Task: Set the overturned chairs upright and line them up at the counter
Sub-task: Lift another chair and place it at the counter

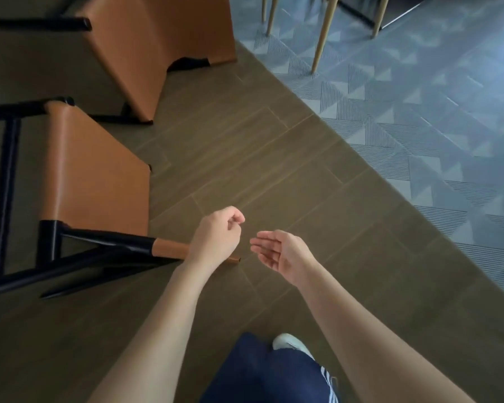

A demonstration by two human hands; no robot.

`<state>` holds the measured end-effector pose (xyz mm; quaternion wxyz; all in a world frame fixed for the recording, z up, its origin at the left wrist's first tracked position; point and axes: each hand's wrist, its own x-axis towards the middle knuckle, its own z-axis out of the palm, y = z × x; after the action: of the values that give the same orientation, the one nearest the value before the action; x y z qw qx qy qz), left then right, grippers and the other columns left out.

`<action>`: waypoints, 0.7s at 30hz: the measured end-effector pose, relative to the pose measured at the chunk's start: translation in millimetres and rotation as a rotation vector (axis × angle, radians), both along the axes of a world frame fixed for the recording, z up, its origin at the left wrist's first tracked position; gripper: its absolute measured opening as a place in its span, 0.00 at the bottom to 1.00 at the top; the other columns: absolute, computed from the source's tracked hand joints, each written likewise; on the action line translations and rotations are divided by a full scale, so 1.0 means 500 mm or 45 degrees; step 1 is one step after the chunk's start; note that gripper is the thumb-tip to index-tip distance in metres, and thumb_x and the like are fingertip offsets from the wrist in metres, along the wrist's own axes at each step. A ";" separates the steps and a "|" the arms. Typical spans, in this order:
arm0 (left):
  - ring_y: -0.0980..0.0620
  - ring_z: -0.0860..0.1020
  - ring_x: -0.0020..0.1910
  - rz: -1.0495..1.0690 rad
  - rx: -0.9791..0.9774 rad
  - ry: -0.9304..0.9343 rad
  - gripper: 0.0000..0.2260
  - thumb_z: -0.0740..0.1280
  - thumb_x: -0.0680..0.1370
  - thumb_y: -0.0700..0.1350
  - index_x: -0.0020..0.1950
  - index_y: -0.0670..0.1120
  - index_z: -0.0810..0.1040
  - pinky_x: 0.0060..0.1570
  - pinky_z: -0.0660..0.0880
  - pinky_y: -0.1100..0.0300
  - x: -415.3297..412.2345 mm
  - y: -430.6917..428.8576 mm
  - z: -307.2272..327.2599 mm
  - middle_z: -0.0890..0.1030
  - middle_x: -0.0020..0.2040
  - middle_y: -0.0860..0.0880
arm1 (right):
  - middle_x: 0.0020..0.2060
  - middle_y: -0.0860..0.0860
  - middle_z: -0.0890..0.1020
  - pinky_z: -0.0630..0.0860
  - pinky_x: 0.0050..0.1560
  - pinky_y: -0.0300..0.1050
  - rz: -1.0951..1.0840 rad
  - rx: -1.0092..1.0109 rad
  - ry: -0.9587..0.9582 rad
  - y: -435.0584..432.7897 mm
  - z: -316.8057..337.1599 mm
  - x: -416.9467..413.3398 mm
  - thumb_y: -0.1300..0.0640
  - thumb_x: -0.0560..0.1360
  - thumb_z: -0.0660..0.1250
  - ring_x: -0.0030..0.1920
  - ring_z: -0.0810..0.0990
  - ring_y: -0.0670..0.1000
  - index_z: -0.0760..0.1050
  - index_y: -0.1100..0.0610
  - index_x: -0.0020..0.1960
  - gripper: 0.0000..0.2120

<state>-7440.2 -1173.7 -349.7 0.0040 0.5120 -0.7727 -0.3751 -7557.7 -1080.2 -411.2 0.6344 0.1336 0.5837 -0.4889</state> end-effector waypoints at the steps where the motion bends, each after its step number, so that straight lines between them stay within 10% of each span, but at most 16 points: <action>1: 0.50 0.79 0.49 -0.057 -0.055 -0.032 0.11 0.60 0.77 0.37 0.51 0.49 0.80 0.48 0.74 0.58 0.009 -0.006 -0.033 0.82 0.48 0.51 | 0.46 0.57 0.86 0.80 0.49 0.45 -0.014 0.018 -0.029 -0.003 -0.047 0.008 0.62 0.81 0.56 0.45 0.85 0.52 0.78 0.63 0.52 0.13; 10: 0.43 0.77 0.57 -0.969 -0.672 -0.908 0.10 0.63 0.77 0.41 0.59 0.44 0.76 0.54 0.70 0.50 -0.025 0.023 -0.311 0.79 0.56 0.44 | 0.32 0.55 0.85 0.78 0.39 0.46 0.047 0.124 -0.116 -0.056 -0.404 0.085 0.61 0.80 0.57 0.40 0.82 0.55 0.77 0.62 0.47 0.10; 14: 0.38 0.75 0.58 -1.007 -0.545 -1.323 0.15 0.64 0.78 0.42 0.64 0.41 0.74 0.59 0.70 0.41 -0.043 0.037 -0.431 0.77 0.59 0.40 | 0.58 0.60 0.82 0.74 0.65 0.57 0.129 0.055 -0.120 -0.086 -0.515 0.108 0.59 0.80 0.60 0.60 0.80 0.61 0.76 0.62 0.64 0.15; 21: 0.38 0.77 0.60 -1.221 -0.582 -1.552 0.15 0.58 0.80 0.35 0.65 0.42 0.76 0.56 0.71 0.38 -0.020 -0.017 -0.522 0.78 0.63 0.42 | 0.62 0.65 0.79 0.75 0.64 0.58 0.174 0.026 -0.164 -0.129 -0.616 0.153 0.62 0.80 0.58 0.62 0.78 0.63 0.72 0.67 0.68 0.18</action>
<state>-7450.3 -1182.4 -610.7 -0.4748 0.2260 -0.8322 0.1762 -7481.0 -1144.8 -719.0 0.7013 0.1310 0.5542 -0.4289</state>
